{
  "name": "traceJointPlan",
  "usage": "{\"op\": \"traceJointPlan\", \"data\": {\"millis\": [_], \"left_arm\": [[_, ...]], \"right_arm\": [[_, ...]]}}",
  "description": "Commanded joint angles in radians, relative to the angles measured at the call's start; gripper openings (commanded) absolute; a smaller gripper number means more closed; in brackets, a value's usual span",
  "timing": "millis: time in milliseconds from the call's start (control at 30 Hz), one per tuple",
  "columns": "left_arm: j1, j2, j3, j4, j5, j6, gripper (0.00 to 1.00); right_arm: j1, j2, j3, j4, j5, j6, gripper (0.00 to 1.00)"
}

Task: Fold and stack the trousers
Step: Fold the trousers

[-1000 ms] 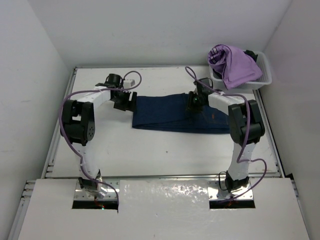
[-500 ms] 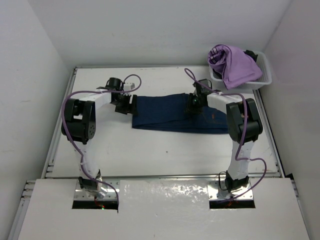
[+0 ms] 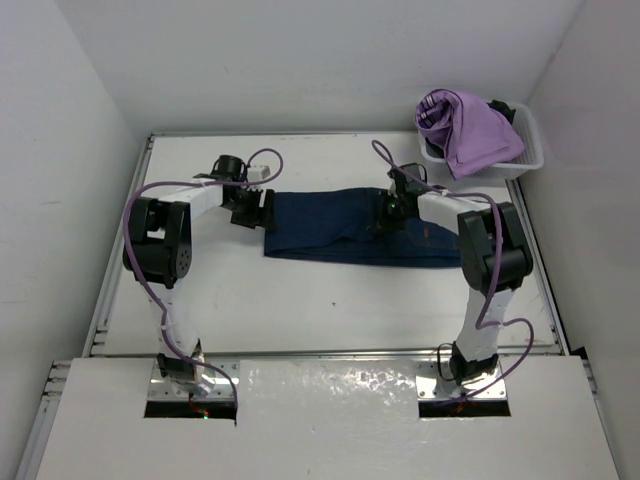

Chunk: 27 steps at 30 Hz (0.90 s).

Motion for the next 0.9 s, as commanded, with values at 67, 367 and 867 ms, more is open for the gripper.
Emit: {"op": "traceJointPlan", "data": {"millis": [67,367,867], "left_arm": [[-0.002,0.003,0.018,0.020,0.006,0.008,0.65],[-0.002,-0.003,0.018,0.017,0.004,0.011,0.65],[0.000,0.002,0.021,0.017,0.007,0.014,0.64]], "right_arm": [[0.006,-0.116,-0.057,0.077,-0.039,0.018,0.00],[0.006,-0.021,-0.012,0.037,-0.010,0.039,0.34],[0.017,0.006,0.002,0.077,-0.019,0.032,0.00]]}}
